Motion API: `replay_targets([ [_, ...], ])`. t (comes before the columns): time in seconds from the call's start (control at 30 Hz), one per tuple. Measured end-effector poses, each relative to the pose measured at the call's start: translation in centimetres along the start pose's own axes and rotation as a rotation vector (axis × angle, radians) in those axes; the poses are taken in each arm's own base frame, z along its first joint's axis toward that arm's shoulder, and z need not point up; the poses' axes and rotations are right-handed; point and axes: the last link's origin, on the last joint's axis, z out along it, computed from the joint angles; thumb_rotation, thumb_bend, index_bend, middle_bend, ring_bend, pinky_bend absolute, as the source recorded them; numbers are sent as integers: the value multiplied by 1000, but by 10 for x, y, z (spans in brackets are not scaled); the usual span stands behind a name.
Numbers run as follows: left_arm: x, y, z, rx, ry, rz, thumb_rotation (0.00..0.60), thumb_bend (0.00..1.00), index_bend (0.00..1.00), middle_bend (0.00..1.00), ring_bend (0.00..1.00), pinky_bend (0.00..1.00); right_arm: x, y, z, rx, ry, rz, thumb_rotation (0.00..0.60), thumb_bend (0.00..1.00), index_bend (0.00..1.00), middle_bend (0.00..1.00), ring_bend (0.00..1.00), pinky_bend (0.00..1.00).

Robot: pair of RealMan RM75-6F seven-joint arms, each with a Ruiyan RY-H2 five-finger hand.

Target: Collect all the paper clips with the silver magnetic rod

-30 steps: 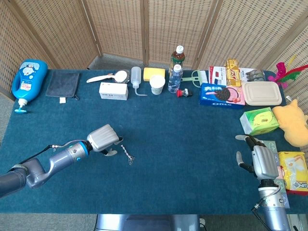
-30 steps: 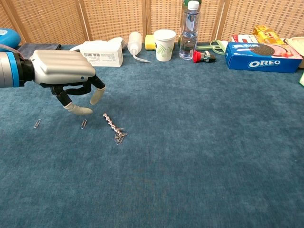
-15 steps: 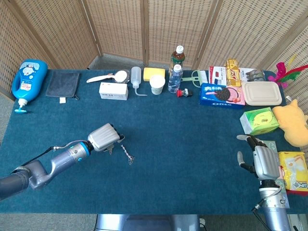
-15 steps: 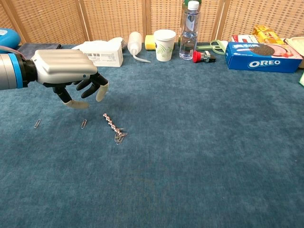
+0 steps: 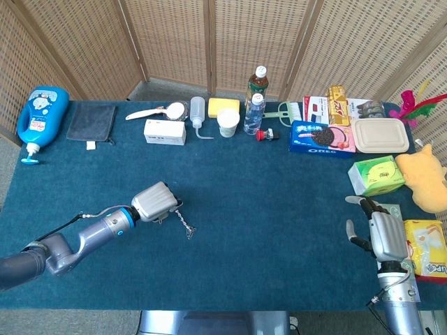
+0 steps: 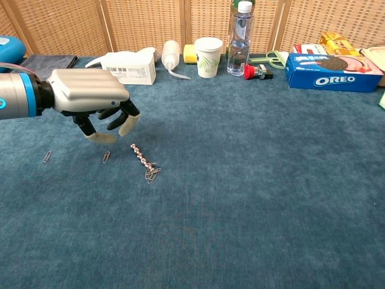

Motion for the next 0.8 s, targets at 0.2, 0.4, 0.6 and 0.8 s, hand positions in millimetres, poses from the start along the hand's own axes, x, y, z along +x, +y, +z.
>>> replay_targets([
  [0.2,-2,2,5,-5,-14,7,600,585,532,634,692,636,-1,2,0,-7,-3,1,600,509,277,292,274,352],
  [0.4,-1,3,11,-10,-32,15,600,585,519,647,726,726,-1,3,2,-13,-3,1,600,510,276,293,274,352],
  [0.6,-2,4,15,-14,-50,32,599,585,514,650,727,731,-1,5,2,-21,-3,0,600,509,273,293,274,352],
  [0.8,-4,5,18,-11,-70,38,536,585,477,640,715,730,-2,6,3,-23,-3,1,600,509,271,296,277,352],
])
